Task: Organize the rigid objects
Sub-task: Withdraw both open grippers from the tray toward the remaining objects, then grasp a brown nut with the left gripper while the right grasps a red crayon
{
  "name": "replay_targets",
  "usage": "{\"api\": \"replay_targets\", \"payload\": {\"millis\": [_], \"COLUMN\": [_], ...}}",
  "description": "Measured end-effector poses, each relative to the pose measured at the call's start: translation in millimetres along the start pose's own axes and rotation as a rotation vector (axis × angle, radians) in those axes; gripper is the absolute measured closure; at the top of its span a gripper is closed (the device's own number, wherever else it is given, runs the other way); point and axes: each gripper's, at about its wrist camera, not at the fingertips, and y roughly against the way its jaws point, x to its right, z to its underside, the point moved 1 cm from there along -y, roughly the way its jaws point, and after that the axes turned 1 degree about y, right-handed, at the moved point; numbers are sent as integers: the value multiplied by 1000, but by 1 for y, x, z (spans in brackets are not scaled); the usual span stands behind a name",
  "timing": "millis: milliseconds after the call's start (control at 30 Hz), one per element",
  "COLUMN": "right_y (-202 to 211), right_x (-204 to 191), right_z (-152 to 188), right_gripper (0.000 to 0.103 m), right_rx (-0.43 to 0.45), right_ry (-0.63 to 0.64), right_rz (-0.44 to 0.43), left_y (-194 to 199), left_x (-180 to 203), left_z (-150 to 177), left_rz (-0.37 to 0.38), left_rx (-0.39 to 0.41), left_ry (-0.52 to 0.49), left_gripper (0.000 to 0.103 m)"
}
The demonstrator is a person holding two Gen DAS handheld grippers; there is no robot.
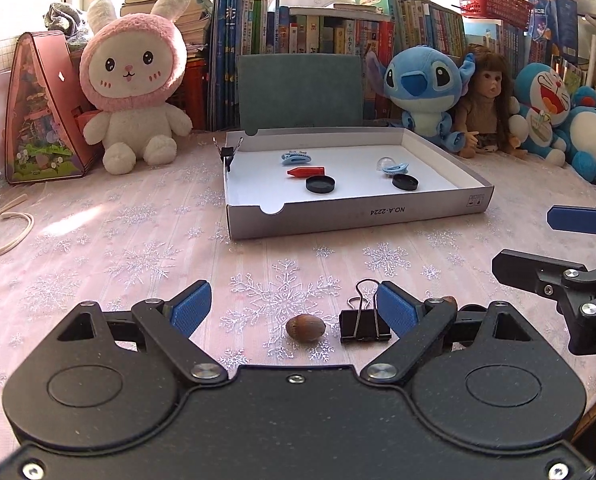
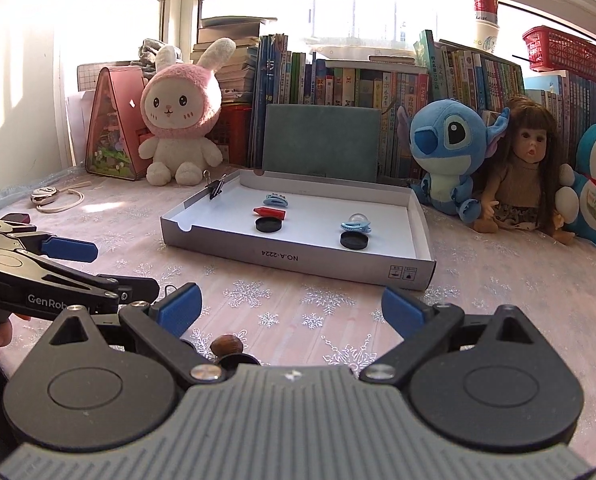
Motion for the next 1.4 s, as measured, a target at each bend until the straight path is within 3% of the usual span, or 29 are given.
{"api": "replay_targets", "payload": {"millis": [233, 500, 700, 800, 867, 967, 1233, 1400], "right_y": [9, 11, 11, 9, 8, 8, 7, 11], "right_x": [-7, -18, -30, -36, -37, -34, -15, -9], "right_z": [16, 33, 43, 47, 49, 48, 46, 44], "right_gripper": [3, 8, 26, 40, 59, 70, 69, 64], "right_rx": [-26, -86, -129, -145, -156, -160, -172, -175], "right_ry": [15, 54, 70, 94, 95, 95, 78, 3], "right_rz": [-10, -48, -100, -109, -106, -86, -2, -56], "left_y": [11, 11, 2, -5, -8, -12, -17, -18], "left_x": [-6, -11, -11, -11, -11, -10, -7, -7], "left_z": [19, 28, 26, 24, 22, 19, 18, 18], "left_rz": [21, 9, 19, 13, 17, 26, 22, 21], "left_rx": [-10, -19, -27, -30, -28, -31, -30, -29], "left_ry": [0, -23, -17, -9, 0, -2, -9, -8], "left_gripper": [17, 45, 54, 57, 59, 65, 67, 67]}}
